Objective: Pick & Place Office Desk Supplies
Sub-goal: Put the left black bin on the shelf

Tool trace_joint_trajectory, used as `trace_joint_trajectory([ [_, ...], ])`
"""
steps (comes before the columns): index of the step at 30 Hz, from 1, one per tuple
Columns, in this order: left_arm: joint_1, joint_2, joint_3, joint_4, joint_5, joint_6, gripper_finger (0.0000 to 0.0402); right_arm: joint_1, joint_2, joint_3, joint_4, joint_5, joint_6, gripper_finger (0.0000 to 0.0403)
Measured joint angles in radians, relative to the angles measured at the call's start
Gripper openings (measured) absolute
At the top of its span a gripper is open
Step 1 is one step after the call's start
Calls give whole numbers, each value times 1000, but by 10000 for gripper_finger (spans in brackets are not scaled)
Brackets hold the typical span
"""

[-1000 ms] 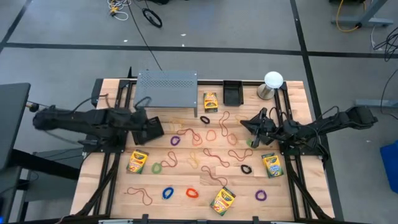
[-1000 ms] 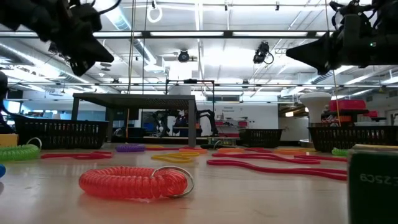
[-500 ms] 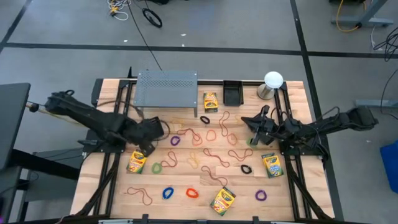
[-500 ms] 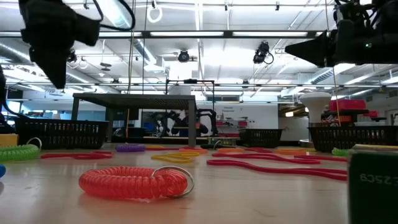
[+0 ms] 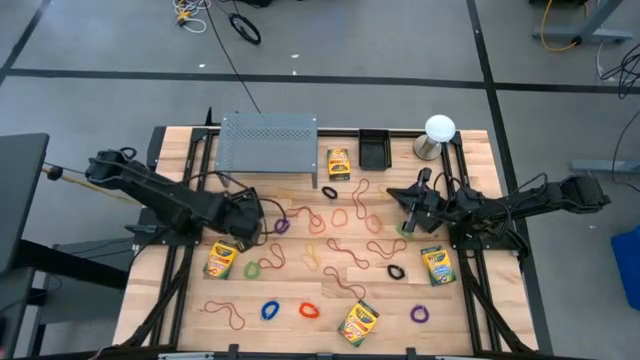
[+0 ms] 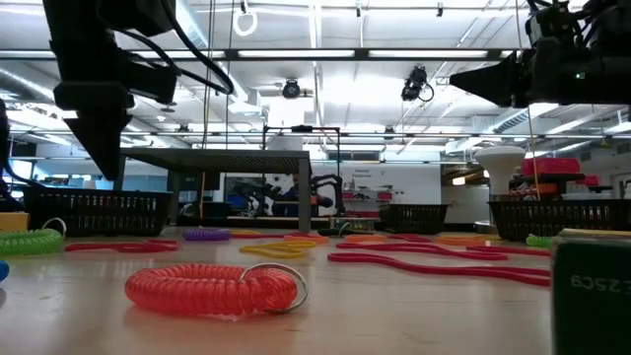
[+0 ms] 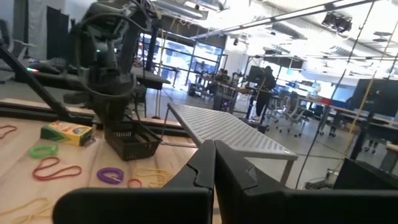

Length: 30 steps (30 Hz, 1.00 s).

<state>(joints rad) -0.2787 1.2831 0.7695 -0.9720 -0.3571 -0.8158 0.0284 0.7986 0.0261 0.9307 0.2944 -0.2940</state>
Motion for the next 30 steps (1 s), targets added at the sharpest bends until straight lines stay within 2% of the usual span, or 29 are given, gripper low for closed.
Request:
trace_joint_trajectory([
  [4,30,0,-54,113,89,94,149,0,0,0,0,-7,0,7],
  [11,83,5,-116,98,55,112,147,0,0,0,0,-15,0,7],
  [17,87,5,-88,95,46,144,139,0,0,0,0,-17,0,7],
  [21,71,5,-19,41,91,181,149,0,0,0,0,-18,0,7],
  [25,47,4,27,-61,39,187,167,0,0,0,0,-19,0,7],
  [30,68,4,-40,-71,-2,181,177,0,0,0,0,-22,-1,7],
])
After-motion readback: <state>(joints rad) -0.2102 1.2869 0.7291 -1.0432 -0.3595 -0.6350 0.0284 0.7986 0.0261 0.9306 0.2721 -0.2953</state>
